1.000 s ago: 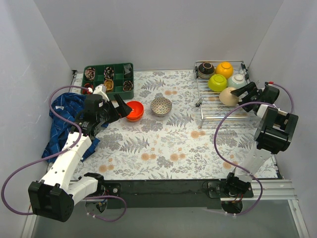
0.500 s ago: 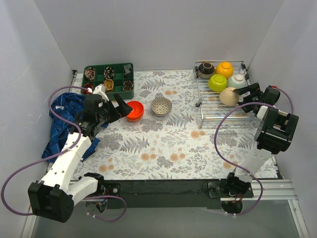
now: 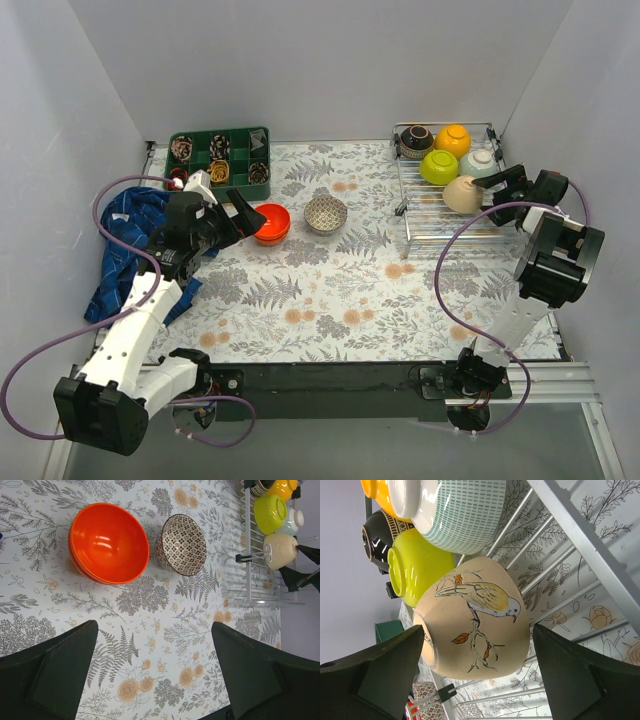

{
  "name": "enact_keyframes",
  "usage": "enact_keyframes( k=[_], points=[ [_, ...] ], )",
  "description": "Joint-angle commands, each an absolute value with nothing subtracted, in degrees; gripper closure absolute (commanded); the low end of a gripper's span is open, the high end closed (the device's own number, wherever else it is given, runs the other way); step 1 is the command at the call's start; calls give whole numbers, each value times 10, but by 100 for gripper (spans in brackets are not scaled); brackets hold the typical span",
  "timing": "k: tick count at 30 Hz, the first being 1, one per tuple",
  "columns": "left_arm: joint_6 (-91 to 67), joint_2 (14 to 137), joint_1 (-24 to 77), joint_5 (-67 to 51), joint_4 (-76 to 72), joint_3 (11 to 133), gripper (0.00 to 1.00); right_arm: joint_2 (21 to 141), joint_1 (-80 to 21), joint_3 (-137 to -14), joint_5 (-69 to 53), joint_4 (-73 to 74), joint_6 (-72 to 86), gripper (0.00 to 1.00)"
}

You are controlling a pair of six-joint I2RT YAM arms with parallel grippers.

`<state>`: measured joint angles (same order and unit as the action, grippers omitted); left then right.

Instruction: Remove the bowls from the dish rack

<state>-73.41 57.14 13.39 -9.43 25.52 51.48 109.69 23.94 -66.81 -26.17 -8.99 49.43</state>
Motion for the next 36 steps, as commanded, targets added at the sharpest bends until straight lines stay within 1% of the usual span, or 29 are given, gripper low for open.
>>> enact_keyframes(
  k=[1, 5, 12, 15, 17, 21, 22, 24, 25, 27, 28, 30, 31, 32, 35, 36],
  points=[
    [-737, 551, 137, -90, 263, 521, 2, 1129, 241, -674, -275, -1, 456, 1],
    [-738, 549, 137, -92, 264, 519, 2, 1137, 242, -683, -313, -1, 447, 2],
    [-740, 537, 137, -91, 271, 517, 2, 1139, 242, -682, -329, -1, 432, 2],
    [-741, 533, 137, -91, 274, 518, 2, 1144, 242, -686, -340, -1, 429, 5],
    [-744, 531, 137, -92, 279, 519, 2, 1148, 242, -690, -365, -3, 430, 12],
    [-748, 522, 138, -91, 285, 516, 2, 1130, 242, -686, -364, -6, 426, 25],
    [-748, 521, 138, -91, 286, 516, 2, 1128, 242, -686, -366, -5, 424, 31],
    [-748, 519, 138, -89, 287, 515, 2, 1120, 242, -687, -371, -6, 420, 38],
    [-748, 518, 138, -90, 289, 515, 2, 1115, 242, -687, -373, -6, 418, 46],
    [-748, 519, 138, -89, 290, 516, 2, 1107, 242, -687, -376, -6, 415, 53],
    [-747, 518, 138, -90, 291, 516, 2, 1099, 242, -686, -376, -6, 414, 60],
    [-746, 516, 138, -89, 292, 517, 2, 1090, 242, -687, -377, -6, 408, 66],
    [-745, 515, 138, -90, 291, 517, 2, 1081, 242, -688, -377, -6, 406, 71],
    [-744, 514, 138, -89, 293, 516, 2, 1078, 242, -689, -378, -5, 402, 73],
    [-742, 512, 138, -89, 294, 515, 2, 1064, 242, -689, -381, -1, 389, 75],
    [-741, 512, 138, -89, 294, 515, 2, 1060, 241, -689, -382, -1, 381, 79]
  ],
)
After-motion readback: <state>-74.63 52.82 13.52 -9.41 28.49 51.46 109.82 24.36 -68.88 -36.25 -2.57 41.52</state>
